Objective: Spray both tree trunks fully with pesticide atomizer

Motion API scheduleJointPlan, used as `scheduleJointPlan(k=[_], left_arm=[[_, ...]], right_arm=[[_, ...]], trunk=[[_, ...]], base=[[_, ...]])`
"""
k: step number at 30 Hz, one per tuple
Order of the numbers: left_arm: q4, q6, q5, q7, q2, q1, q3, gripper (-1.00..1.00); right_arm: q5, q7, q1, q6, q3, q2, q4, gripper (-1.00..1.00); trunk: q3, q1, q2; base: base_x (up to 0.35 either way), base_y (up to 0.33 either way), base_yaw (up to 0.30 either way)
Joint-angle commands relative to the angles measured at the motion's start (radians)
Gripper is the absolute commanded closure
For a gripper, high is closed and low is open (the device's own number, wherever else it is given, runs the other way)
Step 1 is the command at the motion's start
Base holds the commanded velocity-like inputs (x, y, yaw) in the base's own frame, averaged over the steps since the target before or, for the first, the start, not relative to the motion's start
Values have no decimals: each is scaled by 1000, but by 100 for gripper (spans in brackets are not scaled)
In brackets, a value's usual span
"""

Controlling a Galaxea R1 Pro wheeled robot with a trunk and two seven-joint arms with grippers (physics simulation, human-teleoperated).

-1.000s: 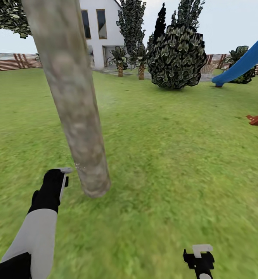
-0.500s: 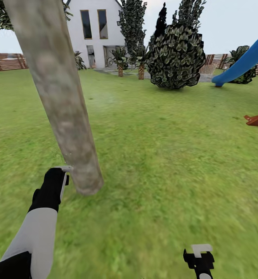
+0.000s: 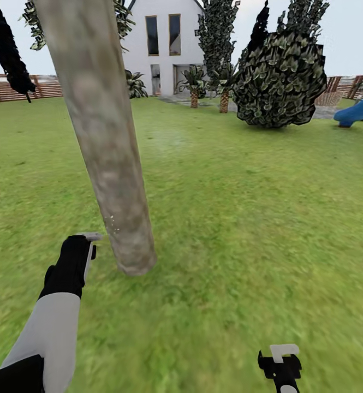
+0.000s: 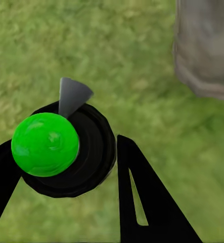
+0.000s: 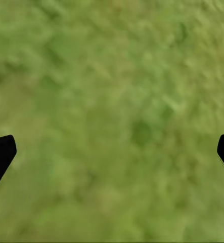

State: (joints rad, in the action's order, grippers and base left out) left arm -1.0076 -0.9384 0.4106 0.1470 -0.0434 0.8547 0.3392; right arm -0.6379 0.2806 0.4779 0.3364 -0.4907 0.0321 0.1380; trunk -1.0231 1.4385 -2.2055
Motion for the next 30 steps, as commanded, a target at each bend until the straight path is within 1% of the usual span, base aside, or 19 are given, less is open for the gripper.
scheduleJointPlan(k=[1,6,13,16,18,23,25,28,30], left_arm=[[0,-2,-8,9,-1,0,1,100],[4,-1,-7,10,-1,-13,-1,100],[23,5,-9,17,0,-16,1,100],[71,13,-9,17,13,-17,9,100],[88,15,-9,17,27,-18,12,100],[94,16,-9,17,31,-20,12,100],[104,18,-9,17,31,-32,13,100],[114,42,-7,18,32,-42,14,100],[114,46,-8,18,31,-43,12,100]], right_arm=[[-11,3,1,4,-8,0,-2,-100],[-11,3,1,4,-8,0,-3,-100],[-10,3,1,4,-8,0,-3,-100],[-10,3,1,4,-8,0,-3,-100],[-10,3,1,4,-8,0,-3,-100],[-10,3,1,4,-8,0,-3,-100],[-10,3,1,4,-8,0,-3,-100],[-11,3,1,4,-8,0,-3,-100],[-10,3,1,4,-8,0,-3,-100]], trunk=[[-1,0,0],[-1,0,0],[-1,0,0],[-1,0,0],[-1,0,0],[-1,0,0],[-1,0,0],[-1,0,0],[-1,0,0]], base=[[176,-122,122],[-31,-242,22],[-40,-270,0],[52,-273,0],[83,-273,17],[88,-273,212],[110,-273,275],[131,-272,276],[138,-271,277]])
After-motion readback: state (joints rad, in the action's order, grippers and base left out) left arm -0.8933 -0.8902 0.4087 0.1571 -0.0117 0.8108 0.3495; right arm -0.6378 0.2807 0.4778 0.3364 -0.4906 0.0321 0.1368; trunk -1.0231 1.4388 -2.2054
